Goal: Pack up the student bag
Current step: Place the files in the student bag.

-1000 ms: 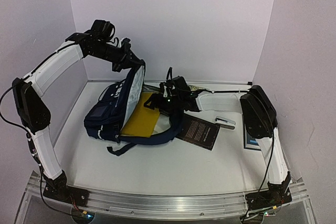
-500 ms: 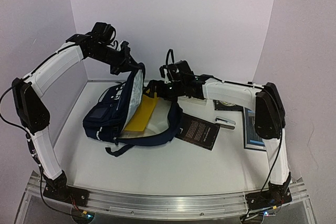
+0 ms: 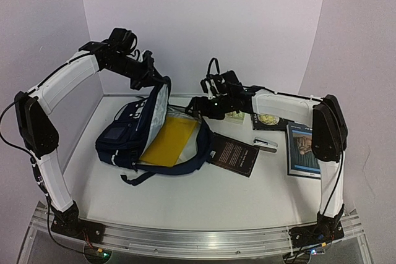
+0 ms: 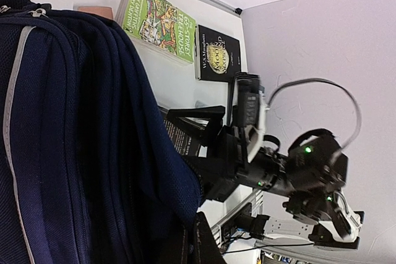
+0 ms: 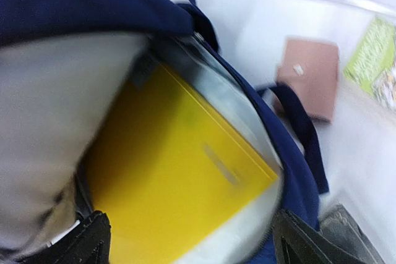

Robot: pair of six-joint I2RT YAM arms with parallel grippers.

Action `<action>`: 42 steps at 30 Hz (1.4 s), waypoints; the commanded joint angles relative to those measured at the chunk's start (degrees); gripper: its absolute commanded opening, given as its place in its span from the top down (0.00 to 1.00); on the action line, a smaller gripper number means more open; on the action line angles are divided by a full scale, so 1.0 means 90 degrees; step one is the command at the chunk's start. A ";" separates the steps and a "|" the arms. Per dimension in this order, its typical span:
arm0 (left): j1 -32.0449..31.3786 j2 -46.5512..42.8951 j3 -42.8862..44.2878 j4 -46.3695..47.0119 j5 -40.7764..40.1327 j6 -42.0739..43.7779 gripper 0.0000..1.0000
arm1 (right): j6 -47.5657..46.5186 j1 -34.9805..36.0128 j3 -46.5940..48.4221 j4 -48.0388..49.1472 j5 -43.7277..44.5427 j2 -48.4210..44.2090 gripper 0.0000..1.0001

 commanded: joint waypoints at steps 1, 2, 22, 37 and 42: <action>0.0016 -0.0480 -0.0055 0.0409 0.0117 0.0166 1.00 | -0.0088 -0.0134 -0.0408 -0.0223 -0.0593 -0.0559 0.12; 0.0020 -0.0507 -0.0154 0.0439 0.0133 0.0170 1.00 | -0.0097 -0.0142 -0.0512 -0.0248 -0.0665 -0.0594 0.12; 0.0057 -0.0423 -0.1036 0.0667 0.0546 0.0235 1.00 | -0.2549 0.0104 -0.1737 -0.0336 -0.2476 -0.1723 0.31; 0.0152 -0.0431 -0.0899 0.0771 0.0860 -0.0165 1.00 | -0.6657 0.1550 -0.1962 0.0492 -0.1712 -0.1244 0.55; 0.0150 -0.0481 -0.1040 0.0868 0.0841 -0.0209 1.00 | -0.7287 0.1765 -0.1756 0.0179 -0.1393 -0.0833 0.56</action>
